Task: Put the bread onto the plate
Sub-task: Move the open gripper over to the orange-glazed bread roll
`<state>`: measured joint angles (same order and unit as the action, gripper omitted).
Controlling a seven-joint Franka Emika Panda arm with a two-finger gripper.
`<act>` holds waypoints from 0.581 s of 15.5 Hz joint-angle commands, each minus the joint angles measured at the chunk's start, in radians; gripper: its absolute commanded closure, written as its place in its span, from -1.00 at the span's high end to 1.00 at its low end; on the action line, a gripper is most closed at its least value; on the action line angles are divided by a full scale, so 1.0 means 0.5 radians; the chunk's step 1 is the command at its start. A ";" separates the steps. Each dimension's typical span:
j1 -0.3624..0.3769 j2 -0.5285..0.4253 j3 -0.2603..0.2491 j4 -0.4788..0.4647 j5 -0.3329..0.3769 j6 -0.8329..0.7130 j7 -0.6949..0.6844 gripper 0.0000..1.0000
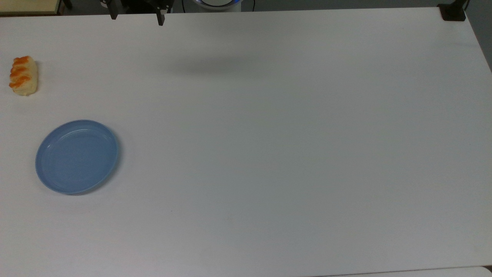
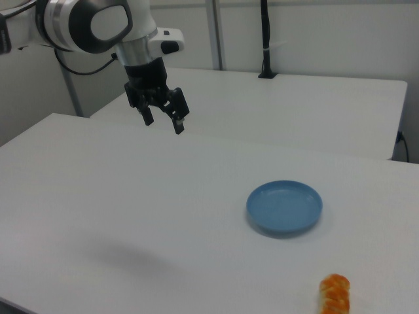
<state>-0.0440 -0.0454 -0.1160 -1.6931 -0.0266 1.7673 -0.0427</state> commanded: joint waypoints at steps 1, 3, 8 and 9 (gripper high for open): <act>0.011 -0.020 -0.026 0.008 -0.005 -0.049 0.027 1.00; 0.008 -0.020 -0.026 0.008 -0.005 -0.049 0.027 1.00; 0.002 -0.010 -0.029 0.008 -0.005 -0.031 -0.019 1.00; 0.002 -0.010 -0.029 0.008 -0.005 -0.031 -0.055 1.00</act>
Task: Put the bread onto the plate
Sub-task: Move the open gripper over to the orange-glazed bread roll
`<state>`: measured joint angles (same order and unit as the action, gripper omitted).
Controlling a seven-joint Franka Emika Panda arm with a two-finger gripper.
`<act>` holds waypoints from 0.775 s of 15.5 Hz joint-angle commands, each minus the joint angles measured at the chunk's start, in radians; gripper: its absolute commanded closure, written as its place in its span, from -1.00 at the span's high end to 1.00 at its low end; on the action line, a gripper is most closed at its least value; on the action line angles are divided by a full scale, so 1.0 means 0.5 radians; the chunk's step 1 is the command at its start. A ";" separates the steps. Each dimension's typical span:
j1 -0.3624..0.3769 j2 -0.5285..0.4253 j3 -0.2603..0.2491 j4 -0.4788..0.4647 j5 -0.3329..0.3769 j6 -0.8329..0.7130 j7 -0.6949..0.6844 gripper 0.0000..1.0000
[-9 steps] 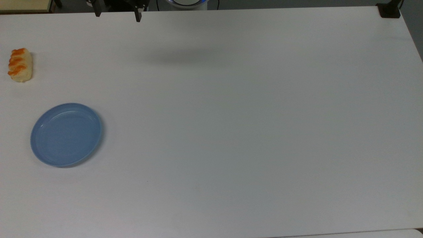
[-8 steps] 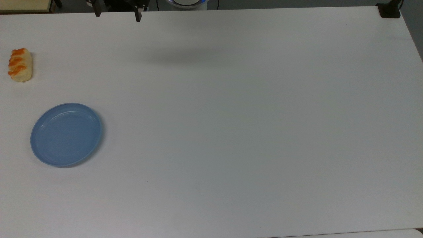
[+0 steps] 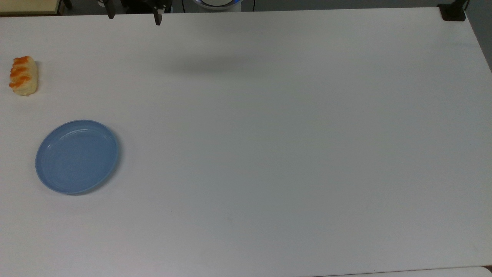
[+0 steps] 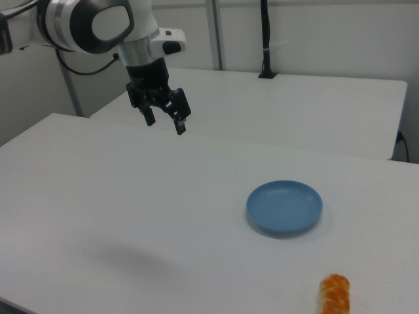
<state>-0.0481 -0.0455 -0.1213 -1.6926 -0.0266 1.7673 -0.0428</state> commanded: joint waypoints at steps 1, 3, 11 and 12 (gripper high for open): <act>0.010 -0.010 -0.018 0.007 -0.017 -0.031 -0.080 1.00; 0.004 -0.016 -0.018 0.007 -0.027 -0.043 -0.101 1.00; -0.176 -0.010 -0.055 -0.002 -0.284 -0.101 -0.509 1.00; -0.228 -0.007 -0.061 -0.002 -0.309 -0.089 -0.622 1.00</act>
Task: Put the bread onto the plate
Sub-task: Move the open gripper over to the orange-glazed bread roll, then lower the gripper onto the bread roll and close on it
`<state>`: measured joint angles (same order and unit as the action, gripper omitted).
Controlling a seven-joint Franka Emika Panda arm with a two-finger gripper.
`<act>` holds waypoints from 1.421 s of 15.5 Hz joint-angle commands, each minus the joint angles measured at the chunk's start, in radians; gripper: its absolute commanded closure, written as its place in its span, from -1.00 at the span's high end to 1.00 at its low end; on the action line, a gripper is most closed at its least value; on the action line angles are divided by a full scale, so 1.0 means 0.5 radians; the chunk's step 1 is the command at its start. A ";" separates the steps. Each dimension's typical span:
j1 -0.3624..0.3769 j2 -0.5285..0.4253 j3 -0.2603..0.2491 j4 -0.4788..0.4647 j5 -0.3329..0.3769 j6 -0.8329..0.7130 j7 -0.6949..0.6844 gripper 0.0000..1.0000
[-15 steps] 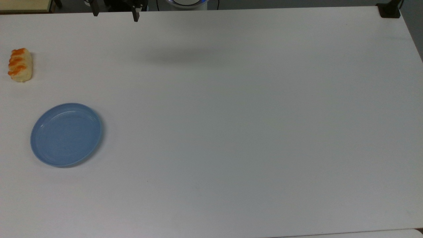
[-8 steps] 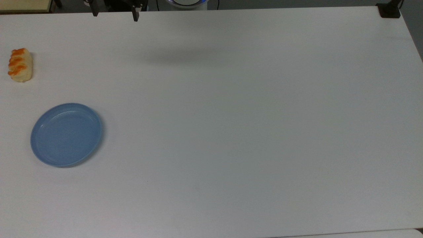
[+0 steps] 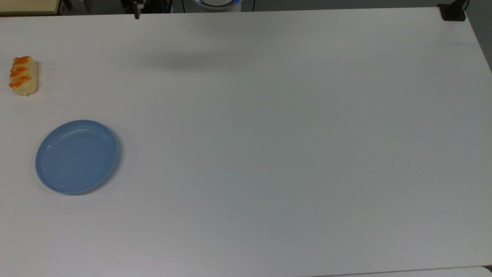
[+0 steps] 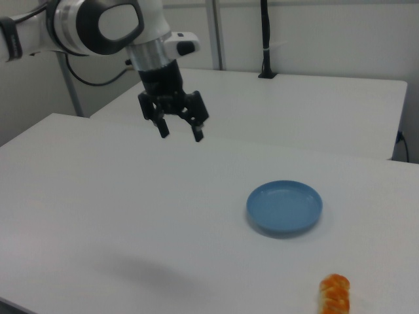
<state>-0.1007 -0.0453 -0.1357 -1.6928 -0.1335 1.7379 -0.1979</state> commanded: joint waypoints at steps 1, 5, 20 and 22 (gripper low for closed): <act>-0.191 -0.001 -0.038 -0.004 -0.095 -0.009 -0.465 1.00; -0.433 0.103 -0.121 -0.014 -0.040 0.218 -1.036 1.00; -0.912 0.769 -0.121 -0.244 0.242 1.252 -1.255 1.00; -0.940 0.818 -0.121 -0.241 0.328 1.252 -1.252 1.00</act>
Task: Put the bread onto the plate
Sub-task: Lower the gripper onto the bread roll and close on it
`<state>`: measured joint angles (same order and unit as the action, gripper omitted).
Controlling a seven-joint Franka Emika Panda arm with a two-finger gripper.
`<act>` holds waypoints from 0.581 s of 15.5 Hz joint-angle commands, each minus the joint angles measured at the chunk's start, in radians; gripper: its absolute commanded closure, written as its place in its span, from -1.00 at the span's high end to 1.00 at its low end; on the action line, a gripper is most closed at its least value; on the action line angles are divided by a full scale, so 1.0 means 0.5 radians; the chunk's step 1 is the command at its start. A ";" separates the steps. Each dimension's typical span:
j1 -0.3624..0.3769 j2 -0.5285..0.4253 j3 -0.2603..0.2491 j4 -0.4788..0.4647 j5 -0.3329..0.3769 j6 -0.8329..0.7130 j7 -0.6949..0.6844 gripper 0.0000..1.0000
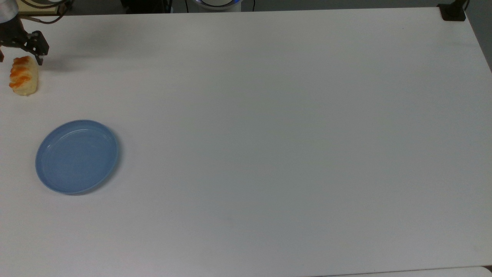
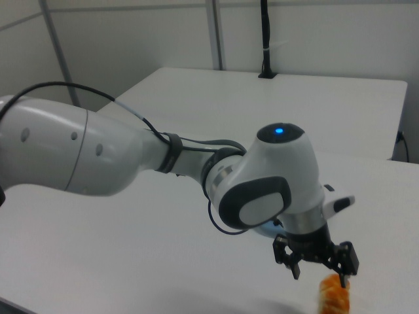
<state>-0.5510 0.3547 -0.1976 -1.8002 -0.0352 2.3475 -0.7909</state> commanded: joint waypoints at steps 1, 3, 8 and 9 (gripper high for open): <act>-0.064 0.042 0.002 -0.026 0.189 0.036 -0.069 1.00; -0.079 0.073 0.002 -0.023 0.230 0.054 -0.075 1.00; -0.116 0.192 0.002 -0.029 0.230 0.287 -0.075 0.84; -0.113 0.208 0.002 -0.032 0.230 0.303 -0.075 0.60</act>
<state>-0.6054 0.4336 -0.1976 -1.8011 0.0552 2.4427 -0.8019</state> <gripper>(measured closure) 0.013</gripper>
